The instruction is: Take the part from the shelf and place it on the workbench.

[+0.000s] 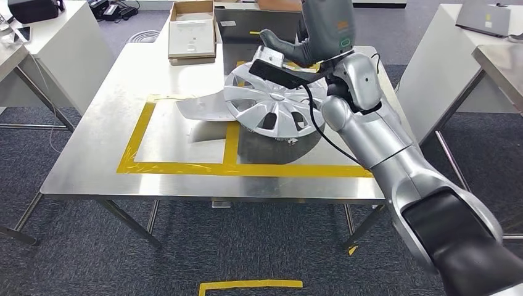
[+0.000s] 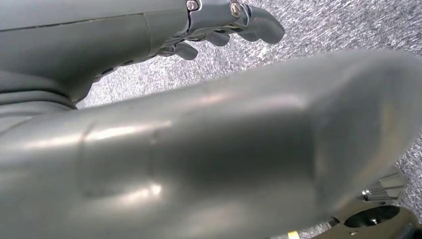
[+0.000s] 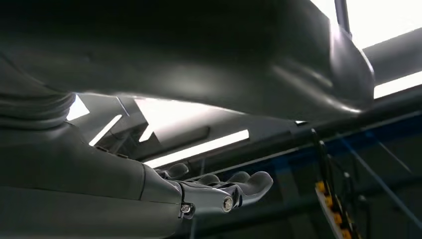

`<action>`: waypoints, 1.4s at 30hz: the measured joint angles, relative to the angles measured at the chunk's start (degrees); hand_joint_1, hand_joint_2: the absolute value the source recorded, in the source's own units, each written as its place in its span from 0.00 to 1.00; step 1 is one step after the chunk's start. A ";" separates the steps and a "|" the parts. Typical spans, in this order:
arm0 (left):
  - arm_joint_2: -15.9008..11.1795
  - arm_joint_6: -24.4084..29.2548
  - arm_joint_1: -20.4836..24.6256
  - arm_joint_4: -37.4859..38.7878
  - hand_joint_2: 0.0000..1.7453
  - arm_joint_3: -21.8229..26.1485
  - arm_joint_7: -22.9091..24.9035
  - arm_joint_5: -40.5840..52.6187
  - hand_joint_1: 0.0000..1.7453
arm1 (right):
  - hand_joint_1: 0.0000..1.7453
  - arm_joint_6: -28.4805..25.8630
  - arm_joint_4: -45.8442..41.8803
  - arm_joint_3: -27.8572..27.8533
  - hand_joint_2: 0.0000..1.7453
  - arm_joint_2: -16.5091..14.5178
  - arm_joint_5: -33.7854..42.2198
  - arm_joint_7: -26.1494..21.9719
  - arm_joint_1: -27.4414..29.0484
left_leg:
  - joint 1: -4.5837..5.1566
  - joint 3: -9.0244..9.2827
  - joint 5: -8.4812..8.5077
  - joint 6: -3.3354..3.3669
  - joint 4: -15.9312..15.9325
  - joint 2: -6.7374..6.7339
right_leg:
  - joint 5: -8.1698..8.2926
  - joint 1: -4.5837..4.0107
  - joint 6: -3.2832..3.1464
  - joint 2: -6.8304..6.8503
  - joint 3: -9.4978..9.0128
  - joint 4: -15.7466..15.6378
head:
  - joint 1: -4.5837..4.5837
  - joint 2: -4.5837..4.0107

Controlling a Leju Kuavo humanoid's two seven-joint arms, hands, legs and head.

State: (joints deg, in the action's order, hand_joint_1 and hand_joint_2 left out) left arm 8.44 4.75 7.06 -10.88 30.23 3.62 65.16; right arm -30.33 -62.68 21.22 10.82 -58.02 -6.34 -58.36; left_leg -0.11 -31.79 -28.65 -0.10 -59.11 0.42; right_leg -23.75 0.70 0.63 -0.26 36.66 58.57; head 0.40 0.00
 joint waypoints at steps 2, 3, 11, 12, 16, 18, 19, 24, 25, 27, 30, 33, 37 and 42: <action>-0.07 -0.03 -0.10 0.00 0.00 0.04 -0.14 -0.20 0.00 | 0.00 -1.08 -4.10 -0.49 0.00 0.68 -0.38 -0.43 1.89 | 0.09 -0.04 -0.08 0.18 -0.11 -0.01 | 0.04 0.09 0.20 0.00 -0.05 -0.03 | 0.01 0.00; -0.11 -0.04 -0.11 0.00 0.00 0.05 -0.17 -0.26 0.00 | 0.00 -1.20 -5.68 -0.69 0.00 0.96 -0.46 -0.50 2.59 | 0.14 -0.06 -0.09 0.32 -0.15 -0.01 | 0.10 0.15 0.35 0.00 -0.12 -0.12 | 0.01 0.00; -0.13 -0.06 -0.15 0.01 0.00 0.08 -0.08 -0.28 0.00 | 0.00 -2.15 -11.41 -1.55 0.00 2.59 -0.46 -1.67 5.19 | -0.66 0.69 1.35 1.58 1.39 -0.59 | -7.23 0.37 1.77 0.01 6.23 14.36 | 0.26 0.00; -0.13 -0.05 -0.20 0.02 0.00 0.08 -0.03 -0.21 0.00 | 0.00 -2.40 -11.83 -1.58 0.00 2.80 -0.68 -2.09 5.78 | -0.73 0.57 1.31 1.52 1.22 -0.59 | -6.92 0.52 1.93 0.02 6.54 15.12 | 0.27 0.00; -0.14 -0.01 -0.18 0.04 0.00 0.08 -0.12 0.19 0.00 | 0.00 -2.25 -13.47 -1.62 0.00 3.64 -1.97 -2.39 6.78 | -1.13 -0.11 0.55 0.24 -0.11 -0.48 | -1.63 0.95 2.29 0.08 0.23 3.75 | 0.27 0.00; -0.14 0.14 -0.06 0.04 0.00 0.08 -0.34 0.19 0.00 | 0.00 -2.24 -13.87 -1.72 0.00 3.96 -2.20 -2.20 7.12 | -1.03 -0.47 0.42 -0.57 -0.61 -0.35 | -1.70 0.66 1.48 -0.08 -0.94 1.56 | 0.27 0.00; -0.11 0.23 0.00 0.04 0.00 0.08 -0.44 0.18 0.00 | 0.00 -2.30 -14.04 -1.80 0.00 4.12 -2.34 -2.14 7.35 | -1.01 -0.58 0.52 -0.94 -0.67 -0.30 | -1.49 0.54 0.89 -0.17 -0.74 1.67 | 0.28 0.00; -0.09 1.17 0.09 0.05 0.00 0.32 -0.77 -0.62 0.00 | 0.00 -3.79 -15.20 -2.10 0.00 4.43 -3.05 -2.71 8.54 | -1.17 -3.57 -4.98 -2.10 -7.48 -0.36 | -0.53 0.70 -1.25 0.07 0.29 1.14 | 0.22 0.00; -0.09 1.62 0.04 0.05 0.00 0.60 -1.00 -1.23 0.00 | 0.00 -4.57 -15.64 -2.11 0.00 4.40 -3.12 -3.19 8.99 | -1.16 -4.94 -7.06 -2.16 -11.17 -0.35 | -0.24 0.58 -1.49 0.11 0.69 1.14 | 0.22 0.00; -0.05 2.44 -0.23 0.08 0.00 1.42 -1.60 -2.65 0.00 | 0.00 -6.41 -16.57 -2.11 0.00 4.26 -2.95 -4.26 9.99 | -1.14 -6.19 -8.85 -2.16 -15.83 -0.34 | 0.45 0.30 -1.69 0.15 1.59 1.15 | 0.23 0.00; 0.03 2.89 -0.95 0.10 0.00 2.74 -2.16 -3.99 0.00 | 0.00 -8.67 -17.75 -2.15 0.00 3.62 -2.86 -5.51 10.75 | -1.03 -0.97 -5.33 -1.61 -8.85 -0.36 | 1.77 0.10 -1.43 0.08 2.96 1.18 | 0.23 0.00; 0.11 2.98 -1.49 0.11 0.00 3.59 -2.33 -4.47 0.00 | 0.00 -9.42 -19.34 -2.78 0.00 2.50 -4.78 -5.78 11.70 | -0.52 3.47 -3.62 -0.91 -1.10 -0.22 | 3.13 0.01 -0.35 0.06 3.62 1.04 | 0.31 0.00; 0.19 3.05 -2.26 0.11 0.00 4.32 -2.22 -4.00 0.00 | 0.00 -9.57 -22.47 -4.91 0.00 1.60 -7.06 -5.41 15.38 | -0.35 1.96 -1.70 0.84 -0.47 -0.06 | 3.03 0.23 1.29 0.19 4.08 0.93 | 0.29 0.00; 0.19 2.85 -2.09 0.08 0.00 4.34 -2.34 -3.30 0.00 | 0.00 -9.60 -24.87 -8.92 0.00 1.56 -6.98 -7.64 19.92 | -0.35 -2.12 1.88 1.93 -0.45 -0.22 | -7.91 0.16 1.85 0.12 7.43 15.34 | 0.44 0.00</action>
State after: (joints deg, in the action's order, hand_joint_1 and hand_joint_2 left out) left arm 8.63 7.60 4.97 -10.81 34.58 1.27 61.86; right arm -39.93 -87.55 12.30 12.39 -65.01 -13.98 -38.44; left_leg -0.47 -33.91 -26.77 1.83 -59.56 0.19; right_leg -31.65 0.86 2.49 -0.14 44.09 73.90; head 0.84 0.00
